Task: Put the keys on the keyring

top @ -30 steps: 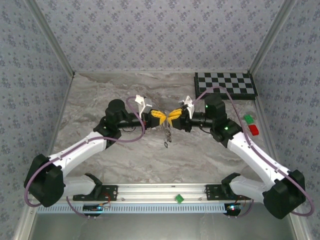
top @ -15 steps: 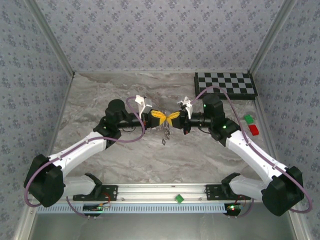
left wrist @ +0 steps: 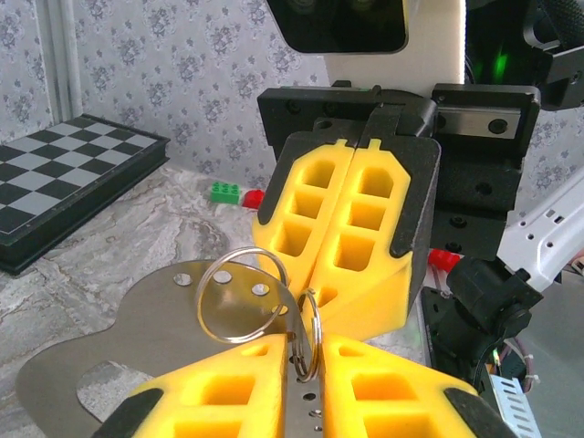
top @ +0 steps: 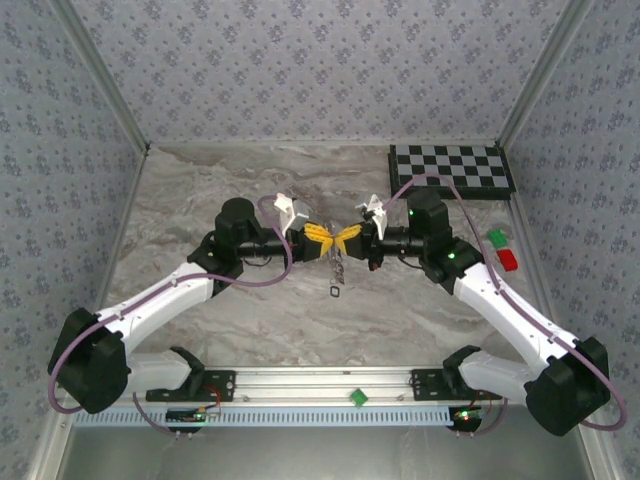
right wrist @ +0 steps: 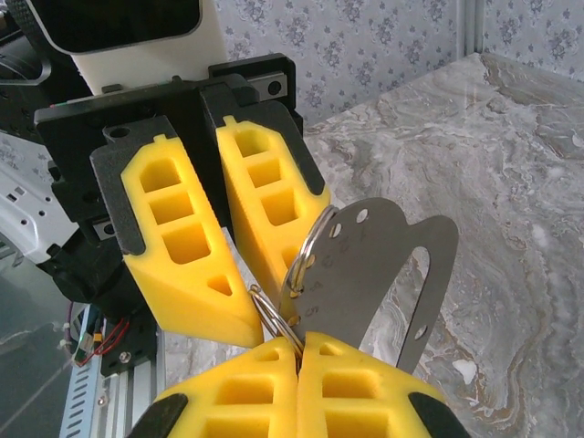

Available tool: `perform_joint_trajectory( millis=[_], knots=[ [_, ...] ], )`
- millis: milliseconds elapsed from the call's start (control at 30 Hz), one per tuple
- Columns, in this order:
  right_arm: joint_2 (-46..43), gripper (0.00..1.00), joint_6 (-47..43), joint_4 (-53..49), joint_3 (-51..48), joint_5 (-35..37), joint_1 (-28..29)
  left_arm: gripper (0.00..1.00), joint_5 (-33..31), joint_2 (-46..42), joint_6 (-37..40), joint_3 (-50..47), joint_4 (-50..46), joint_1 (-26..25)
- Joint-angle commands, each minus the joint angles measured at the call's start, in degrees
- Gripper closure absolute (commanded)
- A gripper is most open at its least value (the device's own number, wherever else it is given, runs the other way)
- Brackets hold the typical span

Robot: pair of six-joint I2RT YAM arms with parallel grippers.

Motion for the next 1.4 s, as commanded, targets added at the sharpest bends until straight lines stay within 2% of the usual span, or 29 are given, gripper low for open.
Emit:
perform_joint_trajectory(
  millis=[0,400,467,500,533,733,767,800,867,1100,1367],
  knots=[
    [-0.18,1.0,-1.28,-1.14,1.71,-1.15,0.43,0.84,-1.0,-1.21,1.0,2.16,0.75,-0.1],
    [0.02,1.0,-2.36,-2.93,2.96,-0.45,1.54,0.85,0.12,-0.25,2.63,3.05,-2.2,-0.09],
    [-0.16,1.0,-2.45,-3.12,3.06,-0.26,1.55,0.87,0.49,0.15,3.34,3.69,-3.37,-0.16],
    [-0.24,1.0,-2.52,-3.23,3.05,-0.27,1.54,0.92,0.58,0.33,3.48,3.85,-3.76,-0.1],
    [-0.25,1.0,-2.54,-3.36,3.09,-0.19,1.55,1.0,0.59,0.42,3.73,4.03,-4.08,-0.15],
    [-1.07,0.99,-2.72,-3.33,2.54,1.3,1.64,1.0,0.32,-0.05,0.54,2.65,0.86,-0.14],
    [-1.57,0.94,-2.8,-3.16,2.09,2.15,1.57,1.0,0.07,-0.23,-0.39,2.17,2.4,-0.12],
    [-2.16,0.82,-2.89,-2.85,1.6,3.25,1.64,1.0,-0.39,-0.38,-1.37,1.73,3.66,-0.1],
    [-3.7,0.76,-2.94,-1.75,0.19,5.78,1.63,1.0,-0.82,-0.71,-3.12,0.89,6.23,-0.01],
    [-10.06,0.81,-4.8,3.42,-5.4,13.84,2.62,1.0,-0.24,-1.77,-6.27,0.12,10.35,-0.04],
    [-9.81,0.81,-6.8,4.34,-5.42,16.56,4.67,1.0,0.36,-2.34,-7.61,-0.15,12.03,-0.23]
  ],
)
